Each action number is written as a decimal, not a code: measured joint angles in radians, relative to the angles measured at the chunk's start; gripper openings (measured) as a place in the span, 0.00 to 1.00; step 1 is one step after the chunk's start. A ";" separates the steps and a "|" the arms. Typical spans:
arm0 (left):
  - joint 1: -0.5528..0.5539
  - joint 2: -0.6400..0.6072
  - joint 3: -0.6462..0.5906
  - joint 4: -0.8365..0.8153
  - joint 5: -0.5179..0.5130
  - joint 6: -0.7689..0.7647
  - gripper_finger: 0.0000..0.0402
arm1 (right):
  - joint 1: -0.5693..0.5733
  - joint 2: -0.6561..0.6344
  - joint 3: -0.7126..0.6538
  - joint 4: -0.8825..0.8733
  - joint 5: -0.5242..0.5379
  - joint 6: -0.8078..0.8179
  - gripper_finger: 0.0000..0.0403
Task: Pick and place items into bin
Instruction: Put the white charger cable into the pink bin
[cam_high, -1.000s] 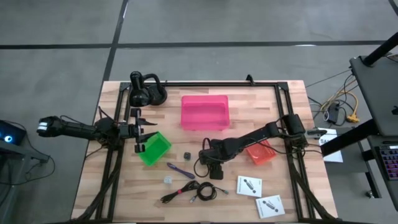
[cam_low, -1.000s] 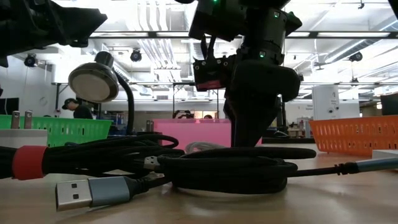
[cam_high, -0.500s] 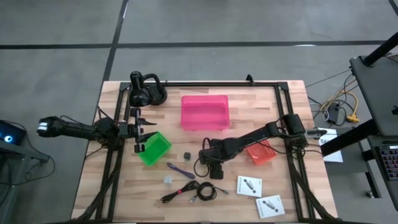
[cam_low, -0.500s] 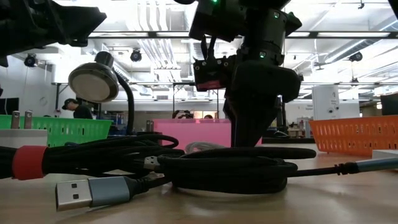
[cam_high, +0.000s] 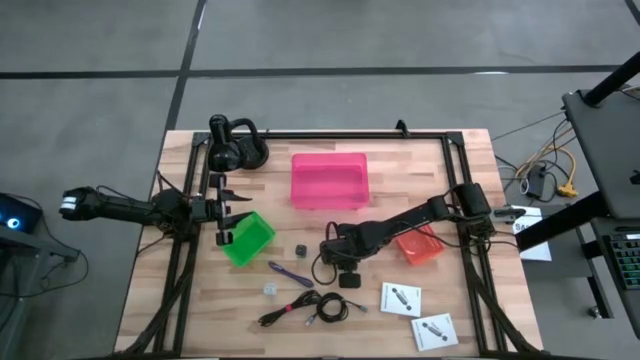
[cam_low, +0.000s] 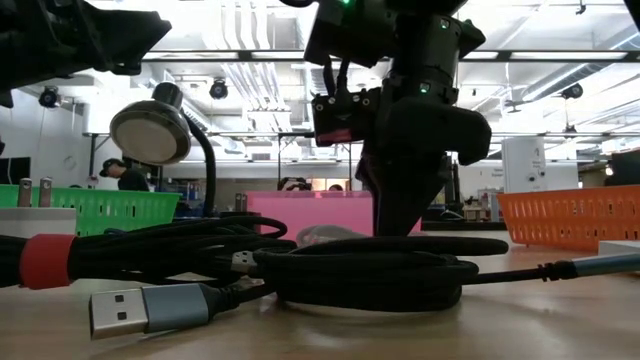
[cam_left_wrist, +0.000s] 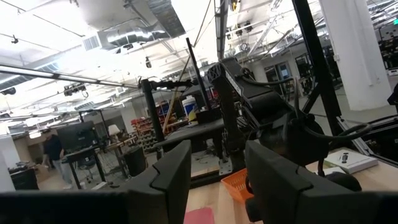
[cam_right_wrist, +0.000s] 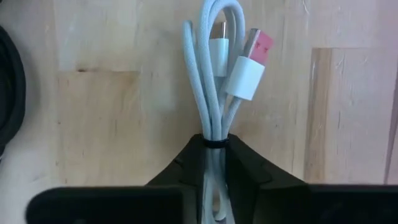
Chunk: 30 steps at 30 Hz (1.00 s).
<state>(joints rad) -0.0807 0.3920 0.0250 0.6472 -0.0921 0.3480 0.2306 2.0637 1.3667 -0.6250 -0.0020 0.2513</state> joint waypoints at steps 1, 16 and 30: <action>0.000 0.000 0.000 0.000 0.000 0.000 0.34 | 0.000 -0.002 0.000 0.000 0.000 -0.001 0.07; 0.000 0.000 0.000 0.000 0.000 0.000 0.34 | 0.000 -0.094 -0.003 0.002 0.165 -0.064 0.06; 0.000 0.000 0.000 0.000 0.000 0.000 0.34 | -0.042 -0.192 -0.002 0.009 0.590 -0.105 0.06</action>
<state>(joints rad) -0.0807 0.3923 0.0250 0.6468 -0.0921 0.3479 0.1884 1.8714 1.3651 -0.6165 0.5878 0.1459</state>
